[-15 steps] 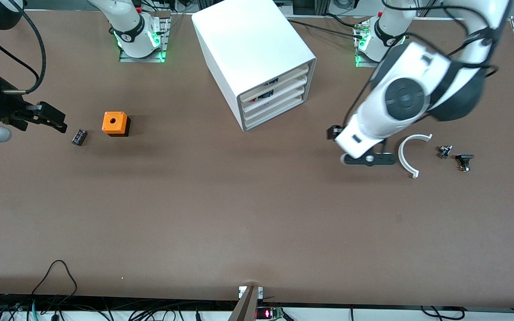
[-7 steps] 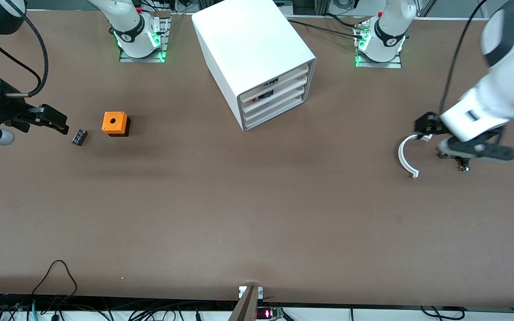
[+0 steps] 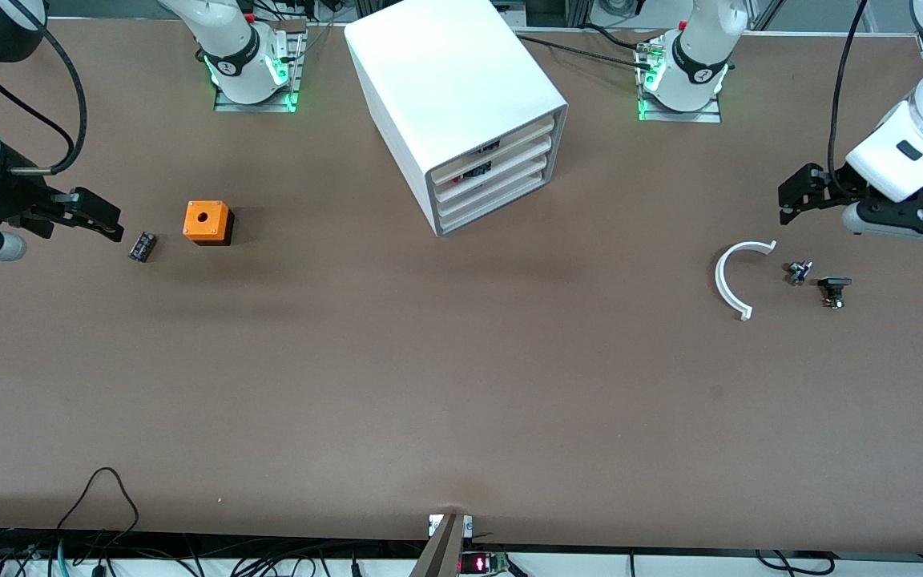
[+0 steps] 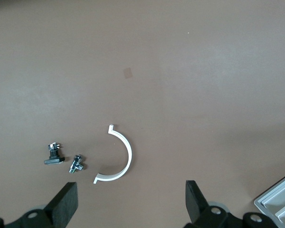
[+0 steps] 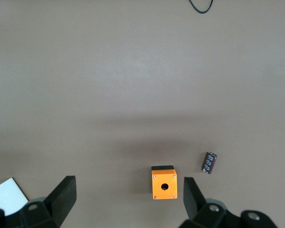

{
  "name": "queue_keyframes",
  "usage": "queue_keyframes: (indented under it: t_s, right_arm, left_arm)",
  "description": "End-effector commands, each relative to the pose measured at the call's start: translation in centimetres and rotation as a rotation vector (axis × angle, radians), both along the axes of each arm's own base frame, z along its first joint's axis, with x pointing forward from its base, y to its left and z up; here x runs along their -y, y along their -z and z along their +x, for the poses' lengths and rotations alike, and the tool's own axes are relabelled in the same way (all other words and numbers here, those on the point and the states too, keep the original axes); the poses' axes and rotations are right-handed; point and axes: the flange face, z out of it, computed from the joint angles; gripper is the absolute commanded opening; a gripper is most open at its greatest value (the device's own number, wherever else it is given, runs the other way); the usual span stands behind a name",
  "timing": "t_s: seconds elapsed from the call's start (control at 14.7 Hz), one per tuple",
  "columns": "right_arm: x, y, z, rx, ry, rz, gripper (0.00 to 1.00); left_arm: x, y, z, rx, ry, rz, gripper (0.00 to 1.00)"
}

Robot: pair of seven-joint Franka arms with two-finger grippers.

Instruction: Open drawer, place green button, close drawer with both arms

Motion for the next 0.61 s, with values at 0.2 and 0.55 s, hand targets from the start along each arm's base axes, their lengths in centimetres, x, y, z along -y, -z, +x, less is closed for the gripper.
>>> queue_keyframes:
  t_s: [0.2, 0.55]
  right_arm:
    - [-0.02, -0.44, 0.35, -0.003, -0.009, 0.013, 1.00]
    - [-0.01, -0.08, 0.53, -0.008, -0.012, 0.011, 1.00]
  left_arm:
    - [-1.38, 0.48, -0.51, -0.034, -0.015, -0.014, 1.00]
    - [-1.03, 0.38, -0.49, -0.030, -0.009, -0.014, 1.00]
